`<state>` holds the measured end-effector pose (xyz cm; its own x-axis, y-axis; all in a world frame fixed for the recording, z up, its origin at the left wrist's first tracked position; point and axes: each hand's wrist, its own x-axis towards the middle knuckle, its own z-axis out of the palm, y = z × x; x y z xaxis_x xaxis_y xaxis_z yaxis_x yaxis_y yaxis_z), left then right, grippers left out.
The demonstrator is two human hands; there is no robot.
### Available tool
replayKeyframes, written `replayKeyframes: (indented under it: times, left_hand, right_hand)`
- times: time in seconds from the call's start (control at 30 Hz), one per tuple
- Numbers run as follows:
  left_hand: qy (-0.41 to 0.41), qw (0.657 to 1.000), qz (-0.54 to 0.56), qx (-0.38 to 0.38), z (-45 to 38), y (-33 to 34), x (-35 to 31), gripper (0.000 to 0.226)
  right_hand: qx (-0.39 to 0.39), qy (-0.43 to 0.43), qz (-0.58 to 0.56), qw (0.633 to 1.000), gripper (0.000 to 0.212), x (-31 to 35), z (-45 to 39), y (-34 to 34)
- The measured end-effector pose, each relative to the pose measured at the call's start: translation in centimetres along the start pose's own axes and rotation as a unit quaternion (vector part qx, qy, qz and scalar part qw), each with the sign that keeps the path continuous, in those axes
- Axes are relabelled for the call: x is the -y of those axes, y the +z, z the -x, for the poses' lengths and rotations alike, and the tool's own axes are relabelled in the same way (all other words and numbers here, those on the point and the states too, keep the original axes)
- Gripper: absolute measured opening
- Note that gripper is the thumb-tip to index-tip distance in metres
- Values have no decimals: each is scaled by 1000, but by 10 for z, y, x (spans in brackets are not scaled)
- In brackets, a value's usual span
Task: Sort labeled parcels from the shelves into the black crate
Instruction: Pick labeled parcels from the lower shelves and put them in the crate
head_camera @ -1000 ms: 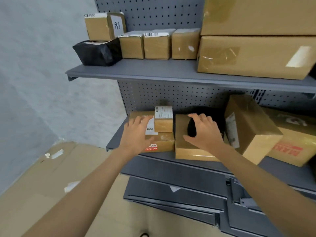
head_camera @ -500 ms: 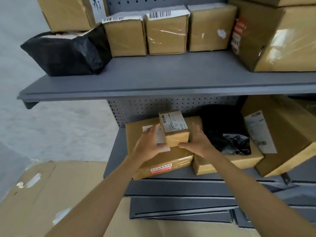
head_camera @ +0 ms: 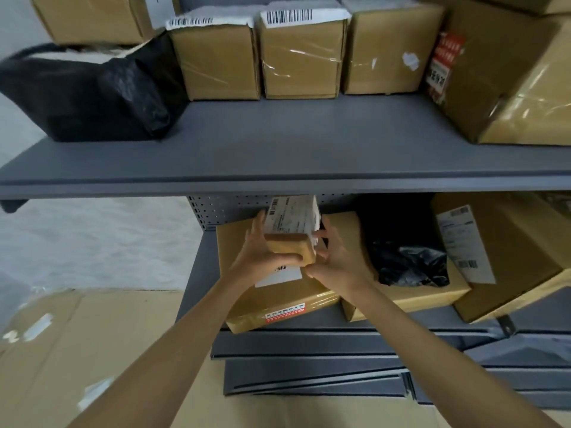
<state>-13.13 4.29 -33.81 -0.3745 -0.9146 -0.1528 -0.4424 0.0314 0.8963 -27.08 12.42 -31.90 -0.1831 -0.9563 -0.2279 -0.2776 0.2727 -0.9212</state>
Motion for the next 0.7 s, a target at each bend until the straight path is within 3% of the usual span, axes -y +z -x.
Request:
replayKeyframes:
  times: [0.13,0.27,0.37,0.47,0.6,0.7]
  left_hand:
    - [19,994,-48,-94,13,-11,-9,135]
    - [75,981,-142,-113,25,-20,-13,127]
    - [106,973,-189,-76,35,-39,-12,109]
    - [30,995,-93,19,46,-64,-16,99]
    - [-37,992,63,99,51,-89,-18,87]
    - [-50,992,55,102,50,-99,-14,89]
  right_hand:
    - [50,-46,-55,996,107,7,26,18]
    - [60,-46,-74,994,107,3,39,19]
    - [-20,-52,-11,998,107,2,40,4]
    - [-55,-34,43,997,105,5,33,-18]
    - [22,7,-29,999,91,10,25,-28]
    - [65,17,-1,998,76,10,22,-20]
